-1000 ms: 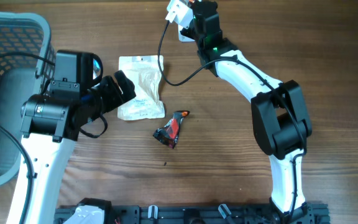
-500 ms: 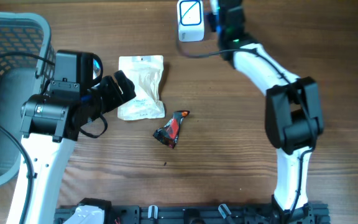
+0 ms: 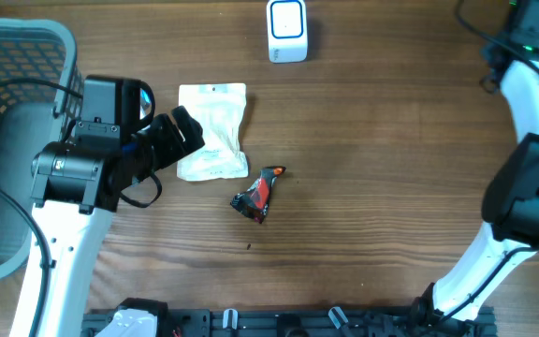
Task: Scan the item barcode
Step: 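Carry the orange pack to the right edge and release it, then hold the right gripper open at the table's right edge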
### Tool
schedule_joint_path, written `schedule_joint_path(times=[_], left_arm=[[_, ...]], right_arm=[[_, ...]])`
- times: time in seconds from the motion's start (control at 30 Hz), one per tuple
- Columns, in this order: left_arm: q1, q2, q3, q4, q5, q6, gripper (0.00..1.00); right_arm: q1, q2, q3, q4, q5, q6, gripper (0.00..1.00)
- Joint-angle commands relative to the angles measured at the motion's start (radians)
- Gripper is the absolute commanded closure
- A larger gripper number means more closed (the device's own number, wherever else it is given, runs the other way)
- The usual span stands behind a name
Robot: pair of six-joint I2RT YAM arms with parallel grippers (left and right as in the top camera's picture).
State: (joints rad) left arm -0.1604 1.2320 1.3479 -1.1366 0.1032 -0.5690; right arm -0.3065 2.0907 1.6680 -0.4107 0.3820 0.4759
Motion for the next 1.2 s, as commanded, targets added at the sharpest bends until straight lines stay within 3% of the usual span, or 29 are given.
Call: schedule_joint_path(times=[0.0, 0.3, 0.37, 0.4, 0.43, 0.47, 0.5, 0.73, 0.83, 0.87, 0.9, 0.93, 1.03, 1.1, 1.17], left_arm=[[0.005, -0.002, 0.009, 0.002, 0.012, 0.015, 0.00], [0.005, -0.002, 0.009, 0.002, 0.012, 0.015, 0.00], [0.005, -0.002, 0.009, 0.002, 0.012, 0.015, 0.00], [0.005, -0.002, 0.009, 0.002, 0.012, 0.015, 0.00], [0.005, -0.002, 0.009, 0.002, 0.012, 0.015, 0.00], [0.005, -0.002, 0.009, 0.002, 0.012, 0.015, 0.00], [0.005, -0.002, 0.009, 0.002, 0.012, 0.015, 0.00], [0.005, -0.002, 0.009, 0.002, 0.012, 0.015, 0.00], [0.005, -0.002, 0.009, 0.002, 0.012, 0.015, 0.00], [0.005, -0.002, 0.009, 0.002, 0.012, 0.015, 0.00], [0.005, -0.002, 0.009, 0.002, 0.012, 0.015, 0.00], [0.005, -0.002, 0.009, 0.002, 0.012, 0.015, 0.00], [0.005, -0.002, 0.009, 0.002, 0.012, 0.015, 0.00], [0.005, -0.002, 0.009, 0.002, 0.012, 0.015, 0.00], [0.005, -0.002, 0.009, 0.002, 0.012, 0.015, 0.00]], right_arm=[[-0.084, -0.013, -0.054, -0.005, 0.022, 0.024, 0.95], [-0.217, 0.013, -0.127, 0.024, 0.014, 0.020, 0.93], [-0.225, 0.014, -0.128, 0.020, 0.014, 0.018, 0.75], [-0.225, 0.013, -0.128, 0.021, 0.014, 0.010, 0.60], [-0.225, 0.013, -0.128, 0.021, 0.014, -0.017, 0.39], [-0.225, 0.013, -0.128, 0.020, 0.014, -0.040, 0.07], [-0.225, 0.013, -0.127, 0.014, 0.014, -0.067, 0.00], [-0.224, -0.060, -0.127, -0.016, 0.012, -0.092, 0.00], [-0.224, -0.105, -0.127, -0.002, -0.087, -0.117, 0.02], [-0.224, -0.111, -0.127, 0.001, -0.136, -0.117, 0.07], [-0.224, -0.112, -0.127, 0.006, -0.230, -0.117, 0.20], [-0.224, -0.110, -0.127, 0.006, -0.309, -0.115, 0.46], [-0.216, -0.084, -0.128, 0.004, -0.422, -0.106, 0.82], [-0.207, -0.061, -0.137, 0.002, -0.393, -0.107, 0.95], [-0.204, -0.026, -0.145, -0.002, -0.332, -0.107, 0.95]])
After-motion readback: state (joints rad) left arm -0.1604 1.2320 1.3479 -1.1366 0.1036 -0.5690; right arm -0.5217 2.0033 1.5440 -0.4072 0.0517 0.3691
